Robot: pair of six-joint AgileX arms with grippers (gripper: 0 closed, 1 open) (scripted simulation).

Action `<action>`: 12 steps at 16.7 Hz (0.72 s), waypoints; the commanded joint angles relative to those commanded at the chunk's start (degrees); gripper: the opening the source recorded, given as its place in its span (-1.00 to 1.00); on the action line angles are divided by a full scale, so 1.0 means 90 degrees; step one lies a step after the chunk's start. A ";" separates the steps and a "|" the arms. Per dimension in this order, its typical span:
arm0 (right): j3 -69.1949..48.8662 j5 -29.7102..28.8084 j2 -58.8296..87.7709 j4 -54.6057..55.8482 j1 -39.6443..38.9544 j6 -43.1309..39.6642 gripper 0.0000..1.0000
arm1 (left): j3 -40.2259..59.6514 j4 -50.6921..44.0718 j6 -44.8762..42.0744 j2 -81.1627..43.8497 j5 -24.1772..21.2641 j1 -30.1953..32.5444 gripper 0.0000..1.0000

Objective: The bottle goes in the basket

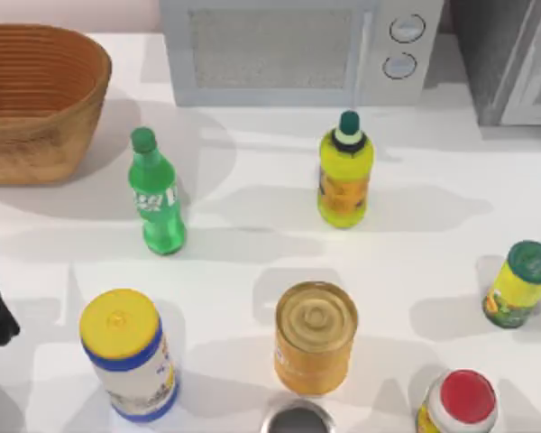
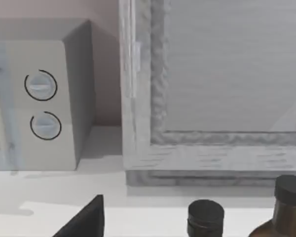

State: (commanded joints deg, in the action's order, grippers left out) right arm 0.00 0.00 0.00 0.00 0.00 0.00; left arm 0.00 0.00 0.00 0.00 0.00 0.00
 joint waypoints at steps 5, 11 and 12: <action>0.0000 0.0000 0.0000 0.0000 0.0000 0.0000 1.00 | 0.0301 0.0389 0.0000 -0.0361 -0.0334 0.0040 1.00; 0.0000 0.0000 0.0000 0.0000 0.0000 0.0000 1.00 | 0.1507 0.2801 -0.0128 -0.2773 -0.1788 0.0078 1.00; 0.0000 0.0000 0.0000 0.0000 0.0000 0.0000 1.00 | 0.1699 0.3309 -0.0168 -0.3368 -0.2004 0.0055 1.00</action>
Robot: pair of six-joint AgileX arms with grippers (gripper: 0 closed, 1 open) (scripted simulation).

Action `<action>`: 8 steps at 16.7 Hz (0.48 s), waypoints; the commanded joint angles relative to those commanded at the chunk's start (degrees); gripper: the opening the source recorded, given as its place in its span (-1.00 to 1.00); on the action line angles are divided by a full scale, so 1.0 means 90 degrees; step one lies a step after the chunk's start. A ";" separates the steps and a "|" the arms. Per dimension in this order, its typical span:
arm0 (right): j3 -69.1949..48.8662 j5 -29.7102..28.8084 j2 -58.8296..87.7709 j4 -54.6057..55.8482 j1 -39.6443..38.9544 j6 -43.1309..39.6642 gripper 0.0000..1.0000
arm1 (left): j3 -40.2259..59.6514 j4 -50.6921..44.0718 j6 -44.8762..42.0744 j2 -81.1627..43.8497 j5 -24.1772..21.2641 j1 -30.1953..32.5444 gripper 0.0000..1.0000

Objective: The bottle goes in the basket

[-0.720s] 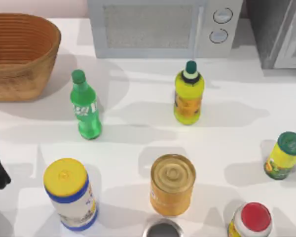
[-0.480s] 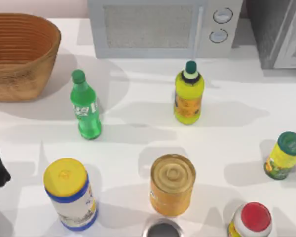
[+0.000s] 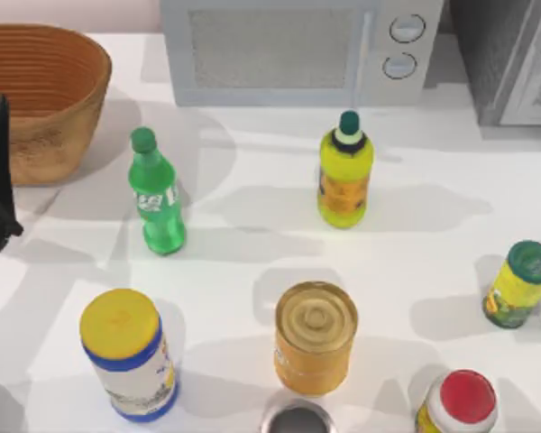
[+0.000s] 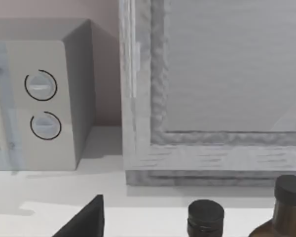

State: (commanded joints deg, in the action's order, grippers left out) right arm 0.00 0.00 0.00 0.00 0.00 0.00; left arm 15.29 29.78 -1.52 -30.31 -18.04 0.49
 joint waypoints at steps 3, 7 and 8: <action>0.0000 0.0000 0.0000 0.0000 0.0000 0.0000 1.00 | 0.0478 0.1558 -0.0134 -0.1942 -0.0529 -0.0112 1.00; 0.0000 0.0000 0.0000 0.0000 0.0000 0.0000 1.00 | 0.0836 0.3220 -0.0357 -0.4531 -0.1305 -0.0159 1.00; 0.0000 0.0000 0.0000 0.0000 0.0000 0.0000 1.00 | 0.0860 0.3486 -0.0425 -0.5069 -0.1509 -0.0143 1.00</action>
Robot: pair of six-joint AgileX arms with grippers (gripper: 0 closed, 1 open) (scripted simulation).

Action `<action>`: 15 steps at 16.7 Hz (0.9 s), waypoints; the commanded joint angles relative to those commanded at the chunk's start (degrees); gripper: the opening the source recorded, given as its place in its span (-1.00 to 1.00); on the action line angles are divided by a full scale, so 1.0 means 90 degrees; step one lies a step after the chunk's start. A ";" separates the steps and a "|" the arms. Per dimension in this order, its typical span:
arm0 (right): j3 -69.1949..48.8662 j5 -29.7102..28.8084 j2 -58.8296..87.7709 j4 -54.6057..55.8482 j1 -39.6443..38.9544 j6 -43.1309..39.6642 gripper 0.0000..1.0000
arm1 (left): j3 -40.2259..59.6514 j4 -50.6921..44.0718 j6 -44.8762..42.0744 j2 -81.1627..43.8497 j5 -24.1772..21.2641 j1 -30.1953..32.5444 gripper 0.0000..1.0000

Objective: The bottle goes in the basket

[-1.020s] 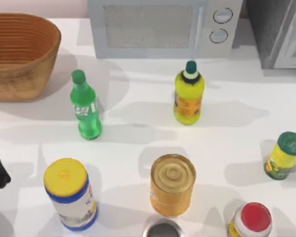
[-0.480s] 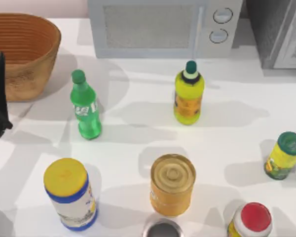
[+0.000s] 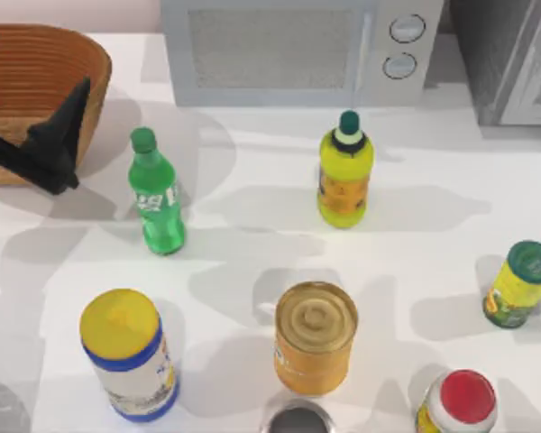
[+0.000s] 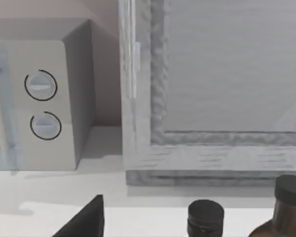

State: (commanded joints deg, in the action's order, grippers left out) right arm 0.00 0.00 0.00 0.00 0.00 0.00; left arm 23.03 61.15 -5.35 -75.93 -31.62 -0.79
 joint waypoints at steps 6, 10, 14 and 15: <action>0.0000 0.0000 0.0000 0.0000 0.0000 0.0000 1.00 | -0.0227 0.0633 -0.0568 -0.2529 -0.1188 0.0093 1.00; 0.0000 0.0000 0.0000 0.0000 0.0000 0.0000 1.00 | -0.0396 0.0893 -0.0850 -0.3303 -0.1596 0.0049 1.00; 0.0000 0.0000 0.0000 0.0000 0.0000 0.0000 1.00 | -0.0415 0.0918 -0.0867 -0.3345 -0.1619 0.0050 1.00; 0.0000 0.0000 0.0000 0.0000 0.0000 0.0000 1.00 | -0.0400 0.0901 -0.0859 -0.3333 -0.1608 0.0056 1.00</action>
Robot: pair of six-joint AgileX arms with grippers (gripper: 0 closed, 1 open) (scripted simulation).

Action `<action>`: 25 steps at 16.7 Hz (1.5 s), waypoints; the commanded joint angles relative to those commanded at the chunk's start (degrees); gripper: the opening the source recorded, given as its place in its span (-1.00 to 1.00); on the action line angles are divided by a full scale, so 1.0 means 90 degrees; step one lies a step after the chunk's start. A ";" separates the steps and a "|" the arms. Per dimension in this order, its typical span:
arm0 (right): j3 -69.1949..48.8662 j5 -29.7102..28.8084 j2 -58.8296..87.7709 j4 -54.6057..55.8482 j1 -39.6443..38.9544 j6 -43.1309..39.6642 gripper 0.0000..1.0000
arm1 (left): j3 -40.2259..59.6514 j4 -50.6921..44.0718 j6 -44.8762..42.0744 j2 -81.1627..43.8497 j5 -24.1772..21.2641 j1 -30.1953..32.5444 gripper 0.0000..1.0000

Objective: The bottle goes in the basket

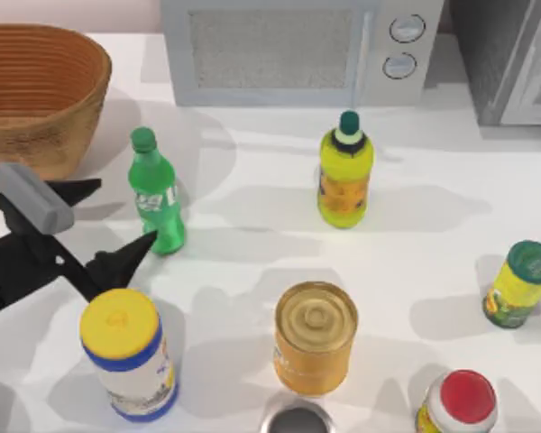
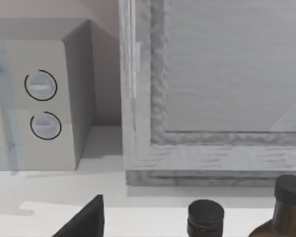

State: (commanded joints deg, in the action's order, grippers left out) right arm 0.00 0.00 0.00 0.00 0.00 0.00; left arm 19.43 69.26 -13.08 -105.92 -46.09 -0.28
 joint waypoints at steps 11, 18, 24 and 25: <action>0.0000 0.0000 0.0000 0.0000 0.0000 0.0000 1.00 | 0.1302 0.0185 0.0402 -0.1213 0.1049 0.1116 1.00; 0.0000 0.0000 0.0000 0.0000 0.0000 0.0000 1.00 | 0.1302 0.0185 0.0402 -0.1213 0.1049 0.1116 0.25; 0.0000 0.0000 0.0000 0.0000 0.0000 0.0000 1.00 | 0.1302 0.0185 0.0402 -0.1213 0.1049 0.1116 -0.66; 0.0000 0.0000 0.0000 0.0000 0.0000 0.0000 1.00 | 0.1302 0.0185 0.0402 -0.1213 0.1049 0.1116 -0.81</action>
State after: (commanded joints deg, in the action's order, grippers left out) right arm 0.00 0.00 0.00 0.00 0.00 0.00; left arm 31.14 70.92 -9.46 -116.84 -36.65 9.76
